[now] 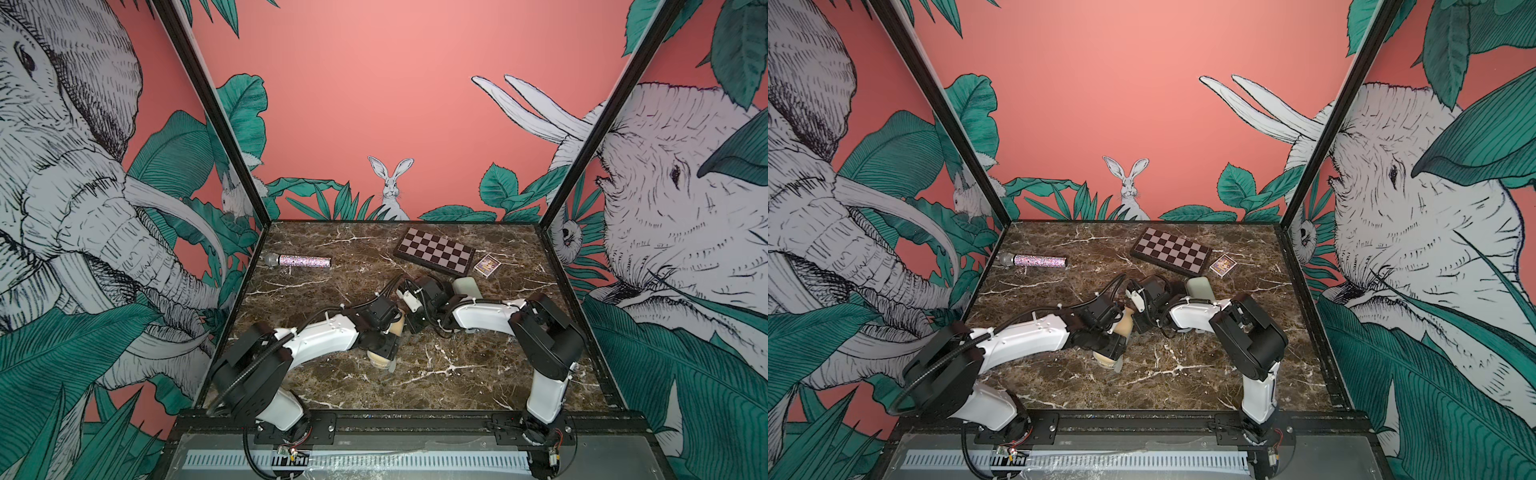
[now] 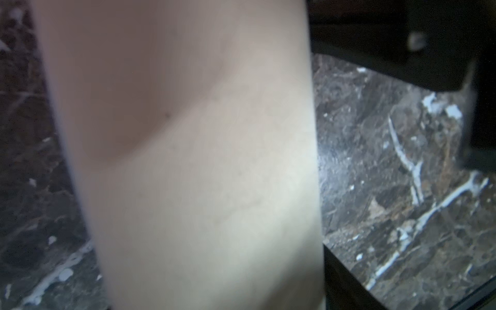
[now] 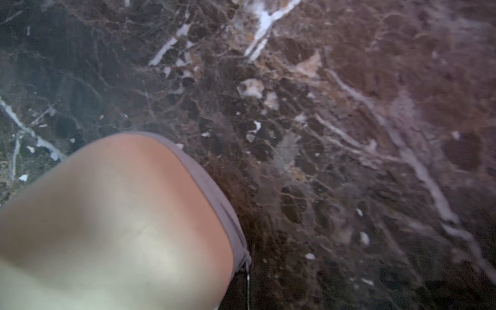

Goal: Put umbrellas into zippered umbrella sleeves
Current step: Zip the zipper on the umbrella sleeve.

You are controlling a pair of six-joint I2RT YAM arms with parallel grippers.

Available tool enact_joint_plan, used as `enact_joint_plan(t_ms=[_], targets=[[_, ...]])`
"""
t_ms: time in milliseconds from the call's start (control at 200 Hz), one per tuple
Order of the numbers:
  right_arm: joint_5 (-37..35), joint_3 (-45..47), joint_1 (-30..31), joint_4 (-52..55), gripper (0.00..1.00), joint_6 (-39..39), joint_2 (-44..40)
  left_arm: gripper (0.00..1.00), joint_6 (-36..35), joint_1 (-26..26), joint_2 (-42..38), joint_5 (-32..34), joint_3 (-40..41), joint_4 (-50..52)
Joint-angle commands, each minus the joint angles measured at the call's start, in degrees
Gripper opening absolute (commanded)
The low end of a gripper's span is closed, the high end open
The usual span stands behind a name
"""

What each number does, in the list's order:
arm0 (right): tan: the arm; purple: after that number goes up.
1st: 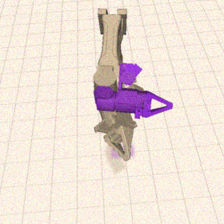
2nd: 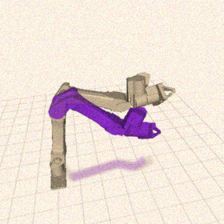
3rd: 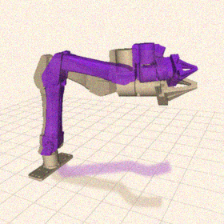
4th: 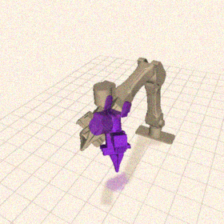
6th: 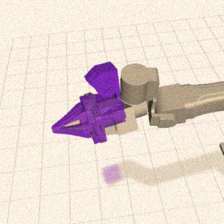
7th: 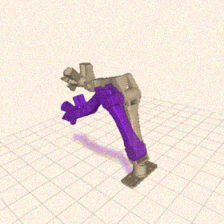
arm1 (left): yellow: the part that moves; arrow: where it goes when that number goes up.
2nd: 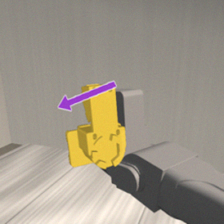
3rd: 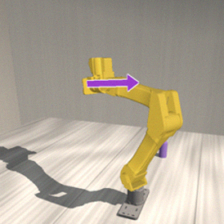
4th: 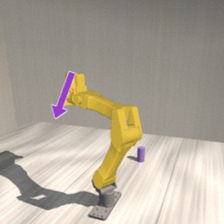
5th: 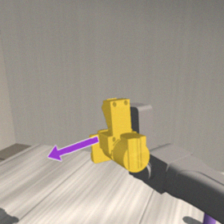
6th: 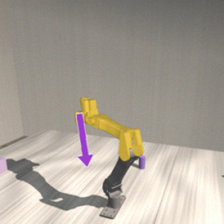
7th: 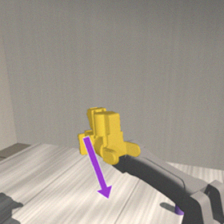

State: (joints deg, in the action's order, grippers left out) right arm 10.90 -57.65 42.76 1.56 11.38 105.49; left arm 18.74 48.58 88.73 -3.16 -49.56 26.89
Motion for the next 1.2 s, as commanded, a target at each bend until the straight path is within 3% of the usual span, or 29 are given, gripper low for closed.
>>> enact_joint_plan(t_ms=[0, 235, 410, 560, 730, 1195], targets=[[-1.10, 3.50, -1.02, -2.63, 0.00, 2.22, -4.31, 0.83, -10.13, -2.04, 2.81, 1.93, -6.98, 10.43], [5.83, 6.85, 0.13, -5.47, 0.00, 15.00, -3.55, 0.96, -14.68, -6.98, 4.67, 2.77, -19.77, 12.61], [4.21, 5.08, 5.55, -5.81, 0.00, 24.53, -2.65, 0.99, -13.25, -7.09, -2.88, -0.95, -15.12, 9.00], [1.78, 5.41, 6.14, -5.41, 0.00, 24.11, -2.48, 0.99, -17.40, -7.09, -7.37, -2.63, -8.39, 4.20], [5.07, 5.00, 5.65, -5.64, 0.00, 22.82, -1.50, 1.00, -19.58, -7.09, -6.02, -6.95, -5.84, 0.85], [10.81, 4.61, 4.40, -7.80, 0.00, 21.33, -1.85, 0.99, -26.71, -4.88, -0.13, 1.88, -4.92, 3.38]])
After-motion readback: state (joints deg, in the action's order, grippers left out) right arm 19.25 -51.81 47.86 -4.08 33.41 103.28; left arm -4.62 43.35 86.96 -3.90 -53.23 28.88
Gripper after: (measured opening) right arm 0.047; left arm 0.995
